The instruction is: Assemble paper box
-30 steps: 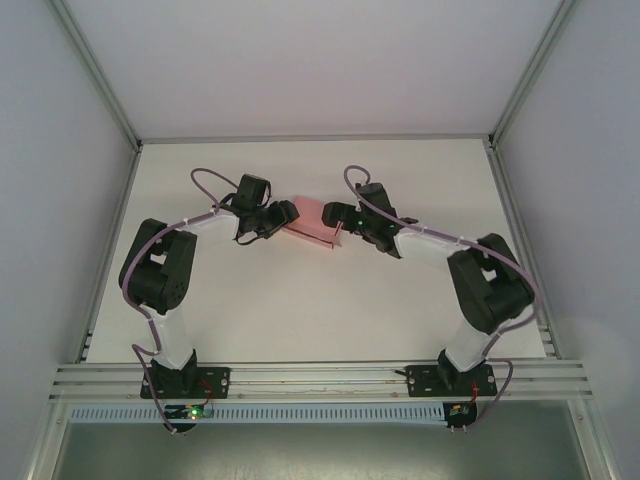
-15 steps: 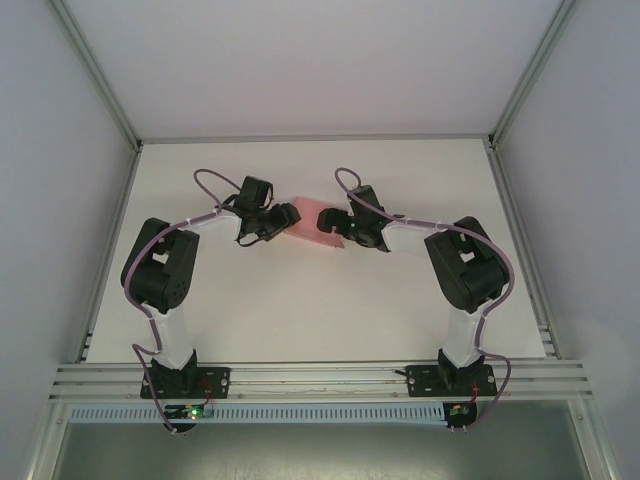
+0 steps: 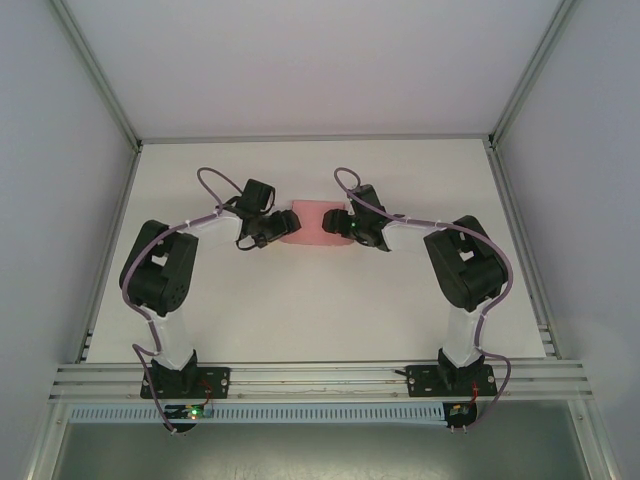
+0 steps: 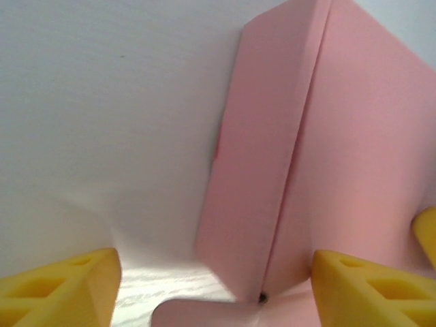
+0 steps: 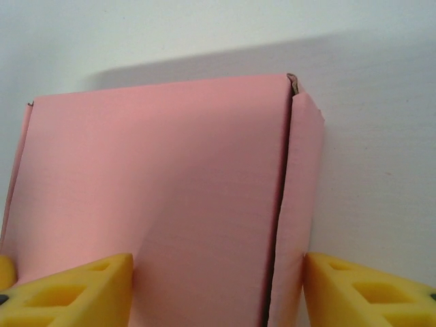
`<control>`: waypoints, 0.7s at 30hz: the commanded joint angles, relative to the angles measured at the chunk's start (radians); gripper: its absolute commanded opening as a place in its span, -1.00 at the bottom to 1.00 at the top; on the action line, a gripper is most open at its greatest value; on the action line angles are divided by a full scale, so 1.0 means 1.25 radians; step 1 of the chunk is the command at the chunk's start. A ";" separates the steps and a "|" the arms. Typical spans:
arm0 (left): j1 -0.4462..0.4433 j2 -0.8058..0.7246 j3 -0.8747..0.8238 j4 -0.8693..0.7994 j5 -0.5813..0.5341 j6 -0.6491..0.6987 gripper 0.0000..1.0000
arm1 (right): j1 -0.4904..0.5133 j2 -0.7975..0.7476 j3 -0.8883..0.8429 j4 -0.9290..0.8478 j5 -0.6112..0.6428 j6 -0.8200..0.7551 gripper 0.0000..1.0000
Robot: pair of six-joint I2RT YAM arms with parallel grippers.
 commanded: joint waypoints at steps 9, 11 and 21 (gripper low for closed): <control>0.026 -0.061 0.086 -0.102 -0.023 0.102 0.79 | -0.027 0.042 -0.034 -0.082 0.014 -0.090 0.21; 0.034 -0.023 0.120 -0.086 0.022 0.108 0.78 | -0.033 0.040 -0.036 -0.080 0.000 -0.099 0.21; 0.039 0.129 0.233 -0.064 0.128 0.154 0.50 | -0.052 0.041 -0.029 -0.071 -0.059 -0.124 0.21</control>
